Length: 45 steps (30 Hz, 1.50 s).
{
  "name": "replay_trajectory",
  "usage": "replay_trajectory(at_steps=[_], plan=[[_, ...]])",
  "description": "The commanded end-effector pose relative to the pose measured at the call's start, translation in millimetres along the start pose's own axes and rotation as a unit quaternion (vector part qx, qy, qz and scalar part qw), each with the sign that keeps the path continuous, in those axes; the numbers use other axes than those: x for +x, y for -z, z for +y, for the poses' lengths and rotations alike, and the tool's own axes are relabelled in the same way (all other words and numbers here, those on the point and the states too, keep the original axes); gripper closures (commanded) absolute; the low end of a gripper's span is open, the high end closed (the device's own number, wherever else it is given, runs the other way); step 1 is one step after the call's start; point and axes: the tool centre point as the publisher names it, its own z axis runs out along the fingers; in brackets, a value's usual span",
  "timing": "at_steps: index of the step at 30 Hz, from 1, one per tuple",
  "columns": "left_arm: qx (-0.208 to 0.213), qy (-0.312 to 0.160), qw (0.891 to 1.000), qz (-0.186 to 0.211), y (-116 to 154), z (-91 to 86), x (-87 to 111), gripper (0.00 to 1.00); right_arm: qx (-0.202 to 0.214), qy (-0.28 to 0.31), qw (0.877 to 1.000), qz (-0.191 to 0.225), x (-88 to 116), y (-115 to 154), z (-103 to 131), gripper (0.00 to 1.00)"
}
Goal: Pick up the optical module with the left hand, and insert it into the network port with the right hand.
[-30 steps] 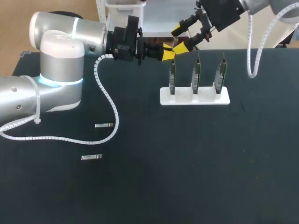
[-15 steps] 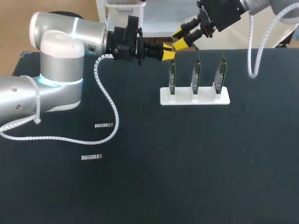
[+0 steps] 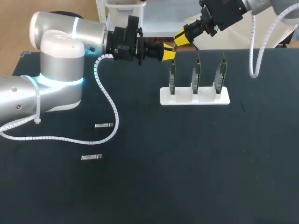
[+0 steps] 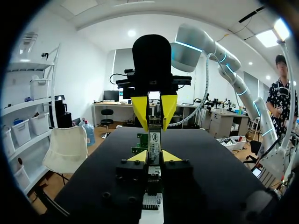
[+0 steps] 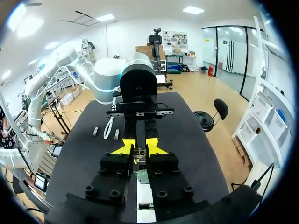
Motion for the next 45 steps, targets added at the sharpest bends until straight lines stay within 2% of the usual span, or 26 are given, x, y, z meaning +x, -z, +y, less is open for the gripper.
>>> replay_trajectory(at_steps=[1, 2, 3, 4, 5, 21, 23, 30, 37, 45], plan=[[0.000, 0.000, 1.000, -0.001, 0, 2.0, 1.8, 1.00, 0.007, -0.001, 1.000, -0.003, 2, 5, 6, 1.00], [0.000, 0.000, 1.000, -0.001, 0, 2.0, 1.8, 1.00, 0.007, -0.001, 1.000, -0.003, 2, 5, 6, 1.00], [0.000, 0.000, 1.000, -0.001, 0, 2.0, 1.8, 0.87, 0.008, -0.001, 1.000, -0.002, 3, 5, 6, 1.00], [0.000, 0.000, 1.000, -0.001, 0, 2.0, 1.8, 0.47, 0.008, -0.001, 1.000, -0.002, 3, 5, 6, 1.00], [0.000, 0.000, 1.000, -0.001, 0, 2.0, 1.8, 0.00, 0.008, -0.001, 1.000, -0.003, 3, 5, 6, 1.00], [0.000, 0.000, 1.000, -0.001, 0, 2.0, 1.8, 0.00, 0.017, -0.002, 1.000, -0.003, 4, 10, 8, 1.00], [-0.005, -0.013, 1.000, 0.002, 3, 1.4, -1.6, 0.00, 0.019, -0.001, 1.000, -0.003, 4, 11, 9, 1.00], [-0.023, -0.034, 0.998, 0.053, 21, 3.1, -10.2, 0.00, 0.019, 0.001, 1.000, -0.005, 4, 12, 10, 1.00], [-0.033, -0.030, 0.993, 0.105, 38, -1.5, -3.8, 0.00, 0.019, 0.004, 1.000, -0.006, 4, 13, 12, 1.00], [-0.022, -0.024, 0.987, 0.155, 40, -9.1, 4.5, 0.00, 0.019, 0.004, 1.000, -0.006, 5, 13, 13, 1.00]])
